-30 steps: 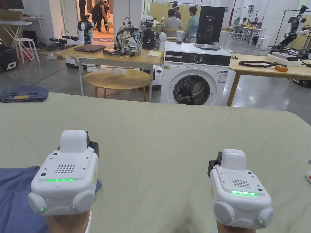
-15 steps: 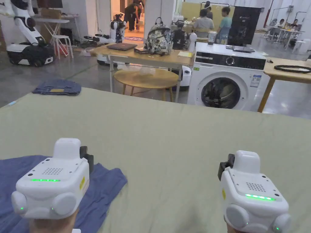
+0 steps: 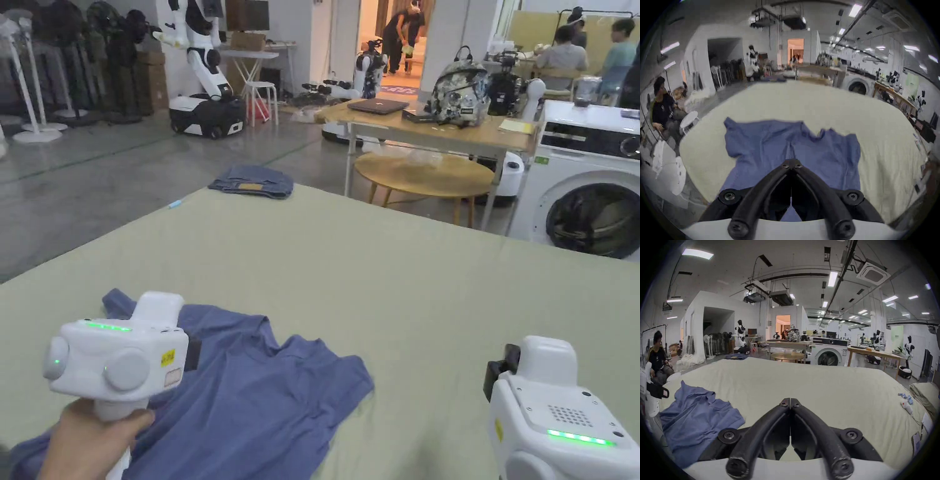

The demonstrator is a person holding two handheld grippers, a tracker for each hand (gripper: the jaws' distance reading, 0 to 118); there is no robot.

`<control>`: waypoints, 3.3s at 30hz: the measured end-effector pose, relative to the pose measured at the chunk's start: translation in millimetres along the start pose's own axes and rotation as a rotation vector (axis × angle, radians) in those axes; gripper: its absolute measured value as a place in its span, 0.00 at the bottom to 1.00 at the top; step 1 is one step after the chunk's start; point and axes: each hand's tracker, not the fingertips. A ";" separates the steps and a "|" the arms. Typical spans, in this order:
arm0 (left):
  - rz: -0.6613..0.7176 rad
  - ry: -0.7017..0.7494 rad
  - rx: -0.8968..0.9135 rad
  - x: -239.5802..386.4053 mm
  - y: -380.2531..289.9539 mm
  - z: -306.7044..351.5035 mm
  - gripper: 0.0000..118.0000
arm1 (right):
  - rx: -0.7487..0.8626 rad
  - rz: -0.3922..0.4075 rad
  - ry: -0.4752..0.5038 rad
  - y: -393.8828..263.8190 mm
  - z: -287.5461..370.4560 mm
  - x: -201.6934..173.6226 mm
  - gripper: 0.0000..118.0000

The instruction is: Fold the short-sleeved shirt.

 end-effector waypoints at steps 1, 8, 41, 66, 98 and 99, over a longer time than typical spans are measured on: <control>0.021 -0.011 -0.034 -9.6 -1.9 -8.4 0.00 | -0.006 0.003 0.012 -1.5 -2.2 -4.1 0.00; 0.096 -0.113 -0.248 -29.6 -9.3 -51.3 0.28 | -0.051 0.020 0.033 -11.4 -10.0 -13.0 0.00; 0.025 -0.082 -0.034 15.4 0.4 -57.9 0.00 | -0.103 -0.013 -0.054 -19.9 0.9 33.0 0.00; -0.238 -0.515 0.341 303.0 185.2 54.6 0.00 | 0.018 -0.099 -0.243 12.9 68.3 137.5 0.00; -0.287 -0.682 0.147 382.7 24.3 17.5 0.45 | -0.023 -0.116 -0.362 -9.7 108.3 202.3 0.00; -0.285 -0.647 0.170 369.3 24.4 21.0 0.38 | -0.016 -0.117 -0.353 -7.2 106.7 199.0 0.00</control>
